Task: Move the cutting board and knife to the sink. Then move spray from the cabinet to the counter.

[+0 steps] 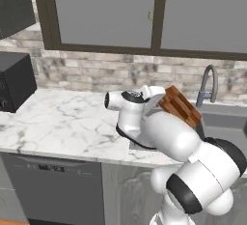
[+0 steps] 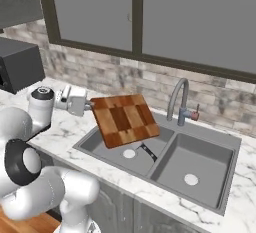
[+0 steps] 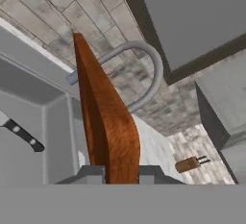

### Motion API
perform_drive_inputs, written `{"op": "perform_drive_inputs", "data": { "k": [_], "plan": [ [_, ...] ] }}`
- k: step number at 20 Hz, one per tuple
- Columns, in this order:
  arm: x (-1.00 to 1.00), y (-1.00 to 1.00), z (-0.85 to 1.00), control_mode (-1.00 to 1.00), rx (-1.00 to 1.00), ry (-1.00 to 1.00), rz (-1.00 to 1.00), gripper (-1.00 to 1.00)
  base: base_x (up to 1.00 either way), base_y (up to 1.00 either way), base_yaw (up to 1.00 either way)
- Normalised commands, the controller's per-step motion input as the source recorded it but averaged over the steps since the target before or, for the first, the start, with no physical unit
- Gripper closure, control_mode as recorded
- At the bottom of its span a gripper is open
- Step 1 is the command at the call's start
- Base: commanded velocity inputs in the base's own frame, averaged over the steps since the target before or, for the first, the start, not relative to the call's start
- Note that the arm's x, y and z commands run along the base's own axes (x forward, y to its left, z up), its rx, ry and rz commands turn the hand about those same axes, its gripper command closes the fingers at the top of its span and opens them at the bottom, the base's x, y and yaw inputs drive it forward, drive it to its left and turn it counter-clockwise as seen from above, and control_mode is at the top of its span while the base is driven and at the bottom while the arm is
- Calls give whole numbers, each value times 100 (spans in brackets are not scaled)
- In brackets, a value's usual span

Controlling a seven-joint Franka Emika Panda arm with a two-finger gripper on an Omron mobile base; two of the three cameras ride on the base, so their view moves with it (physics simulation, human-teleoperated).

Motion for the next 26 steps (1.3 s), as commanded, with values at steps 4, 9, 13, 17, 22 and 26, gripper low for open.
{"op": "perform_drive_inputs", "data": {
  "k": [4,9,13,17,22,26],
  "plan": [
    [23,6,-39,-100,-9,13,2,100,0,0,0],
    [18,0,-40,-100,-4,10,8,100,0,0,0],
    [22,0,-42,-100,0,5,17,100,0,0,0],
    [18,-9,-37,-100,0,6,24,100,0,0,0],
    [6,-22,-38,-100,0,8,23,100,0,0,0],
    [0,-26,-34,-100,0,9,18,100,0,0,0]
  ]
}}
